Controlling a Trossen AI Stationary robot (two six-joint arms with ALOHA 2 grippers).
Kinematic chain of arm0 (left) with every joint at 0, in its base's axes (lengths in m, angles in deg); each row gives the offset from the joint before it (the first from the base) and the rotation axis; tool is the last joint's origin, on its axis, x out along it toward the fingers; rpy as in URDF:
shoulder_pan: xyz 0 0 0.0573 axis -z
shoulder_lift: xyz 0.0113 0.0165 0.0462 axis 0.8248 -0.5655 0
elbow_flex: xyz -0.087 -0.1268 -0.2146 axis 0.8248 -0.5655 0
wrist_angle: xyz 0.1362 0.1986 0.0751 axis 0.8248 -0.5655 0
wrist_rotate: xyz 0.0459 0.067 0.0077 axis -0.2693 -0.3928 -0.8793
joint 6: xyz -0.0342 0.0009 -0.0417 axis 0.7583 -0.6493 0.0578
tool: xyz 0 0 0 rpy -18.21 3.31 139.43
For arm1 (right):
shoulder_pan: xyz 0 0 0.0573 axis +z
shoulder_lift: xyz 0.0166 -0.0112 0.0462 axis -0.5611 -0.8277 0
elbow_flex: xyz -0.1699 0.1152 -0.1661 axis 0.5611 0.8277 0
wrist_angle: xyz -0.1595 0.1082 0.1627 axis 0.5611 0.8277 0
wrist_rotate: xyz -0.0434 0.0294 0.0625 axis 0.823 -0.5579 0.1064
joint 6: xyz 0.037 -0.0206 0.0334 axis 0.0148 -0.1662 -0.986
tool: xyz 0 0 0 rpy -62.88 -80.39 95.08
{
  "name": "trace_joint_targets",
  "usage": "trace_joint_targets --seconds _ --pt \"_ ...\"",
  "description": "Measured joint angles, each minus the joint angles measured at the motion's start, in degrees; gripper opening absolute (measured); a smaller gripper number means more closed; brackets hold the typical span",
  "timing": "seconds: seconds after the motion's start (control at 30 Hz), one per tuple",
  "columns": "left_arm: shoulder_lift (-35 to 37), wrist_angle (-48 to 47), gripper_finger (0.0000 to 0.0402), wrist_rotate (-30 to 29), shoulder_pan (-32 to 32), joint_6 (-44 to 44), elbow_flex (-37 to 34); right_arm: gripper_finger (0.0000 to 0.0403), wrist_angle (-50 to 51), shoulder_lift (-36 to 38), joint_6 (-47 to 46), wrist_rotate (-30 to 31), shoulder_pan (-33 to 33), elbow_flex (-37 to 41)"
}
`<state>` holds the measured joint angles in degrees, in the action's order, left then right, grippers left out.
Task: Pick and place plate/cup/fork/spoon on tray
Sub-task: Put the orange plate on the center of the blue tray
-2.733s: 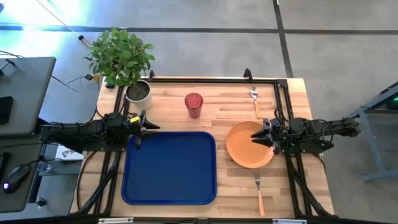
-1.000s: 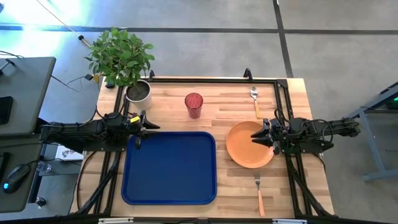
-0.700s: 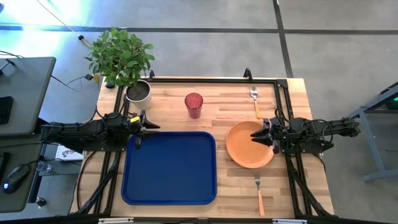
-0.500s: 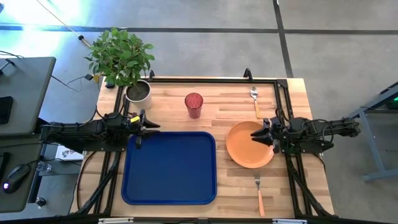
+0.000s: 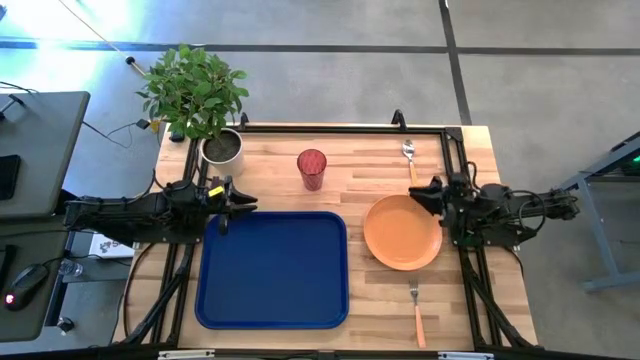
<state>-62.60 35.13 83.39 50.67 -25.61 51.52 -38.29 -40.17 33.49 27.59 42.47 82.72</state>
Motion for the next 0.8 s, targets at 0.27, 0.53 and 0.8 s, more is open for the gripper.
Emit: trace_joint_targets --seconds 0.27,0.53,0.8 --pt "0.0 0.32 0.0115 0.0 0.01 2.05 -0.01 0.011 -8.34 -0.02 2.72 4.69 0.0 0.0" --pt "0.0 1.3 0.0115 0.0 -0.01 10.19 -0.01 0.011 -10.54 -0.4 1.19 5.76 -0.09 -4.07" --pt "-0.02 1.35 0.0115 0.0 0.01 18.04 -0.01 0.011 16.21 -8.61 0.02 5.54 -0.09 -21.23"
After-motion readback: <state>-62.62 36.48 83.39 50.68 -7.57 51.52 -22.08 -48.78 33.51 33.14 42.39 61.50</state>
